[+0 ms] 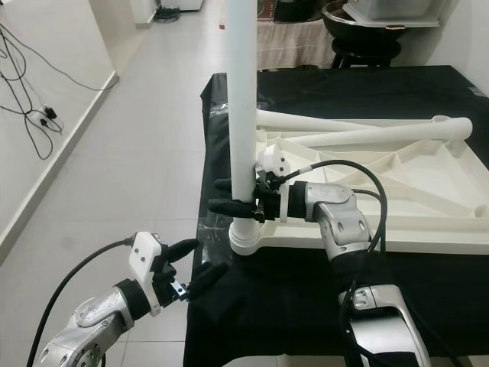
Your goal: Building children table
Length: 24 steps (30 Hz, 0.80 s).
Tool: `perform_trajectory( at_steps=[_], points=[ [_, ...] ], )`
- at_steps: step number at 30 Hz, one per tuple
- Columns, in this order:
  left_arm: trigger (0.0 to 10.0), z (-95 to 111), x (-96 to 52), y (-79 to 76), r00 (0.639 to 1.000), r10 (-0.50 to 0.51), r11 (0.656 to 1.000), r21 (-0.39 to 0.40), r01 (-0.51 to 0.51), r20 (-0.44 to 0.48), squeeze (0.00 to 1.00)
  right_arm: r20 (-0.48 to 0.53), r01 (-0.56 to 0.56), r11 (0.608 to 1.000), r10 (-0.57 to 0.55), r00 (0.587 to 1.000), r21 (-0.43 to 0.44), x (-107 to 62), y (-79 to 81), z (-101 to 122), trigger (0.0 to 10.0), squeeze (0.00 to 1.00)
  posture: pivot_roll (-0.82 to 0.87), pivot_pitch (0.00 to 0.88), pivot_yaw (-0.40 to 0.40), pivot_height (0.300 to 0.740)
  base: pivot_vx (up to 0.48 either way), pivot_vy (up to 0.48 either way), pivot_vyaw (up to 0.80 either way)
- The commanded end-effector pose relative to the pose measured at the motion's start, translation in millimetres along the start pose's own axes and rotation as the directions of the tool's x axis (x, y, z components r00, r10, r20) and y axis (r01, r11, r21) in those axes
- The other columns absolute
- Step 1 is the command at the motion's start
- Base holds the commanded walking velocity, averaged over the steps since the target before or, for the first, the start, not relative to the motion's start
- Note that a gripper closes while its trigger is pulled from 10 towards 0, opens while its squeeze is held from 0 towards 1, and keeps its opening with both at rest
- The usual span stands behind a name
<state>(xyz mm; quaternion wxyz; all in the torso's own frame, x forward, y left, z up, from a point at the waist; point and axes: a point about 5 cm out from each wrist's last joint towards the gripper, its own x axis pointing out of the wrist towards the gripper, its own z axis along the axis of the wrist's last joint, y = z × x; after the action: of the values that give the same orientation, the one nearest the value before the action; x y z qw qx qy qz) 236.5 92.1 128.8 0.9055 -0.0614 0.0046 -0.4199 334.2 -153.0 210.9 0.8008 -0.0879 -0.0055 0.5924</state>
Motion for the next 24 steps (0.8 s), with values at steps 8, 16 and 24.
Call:
perform_trajectory(
  at_steps=[8,16,24],
  points=[
    [10.0,-1,-9.2,0.4,1.0,0.012,1.0,-0.006,-0.012,-0.017,0.0,-0.098,0.831,0.552,-0.825,0.557,0.076,2.0,44.1,-32,0.0,0.0,-0.07,0.177,0.023,0.74,0.0,0.0,0.0],
    [10.0,-2,-8.5,2.2,1.0,0.005,1.0,-0.003,-0.005,-0.028,0.0,-0.107,0.789,0.614,-0.784,0.612,0.017,18.5,54.2,-44,0.0,0.0,-0.06,0.172,0.032,0.74,0.0,0.0,0.0],
    [10.0,-2,-8.8,4.0,1.0,0.02,1.0,-0.009,-0.02,-0.022,0.0,-0.069,0.71,0.697,-0.707,0.704,0.097,32.6,56.0,-32,10.0,1.0,-0.07,0.156,0.038,0.74,0.0,0.0,0.0]
  ],
)
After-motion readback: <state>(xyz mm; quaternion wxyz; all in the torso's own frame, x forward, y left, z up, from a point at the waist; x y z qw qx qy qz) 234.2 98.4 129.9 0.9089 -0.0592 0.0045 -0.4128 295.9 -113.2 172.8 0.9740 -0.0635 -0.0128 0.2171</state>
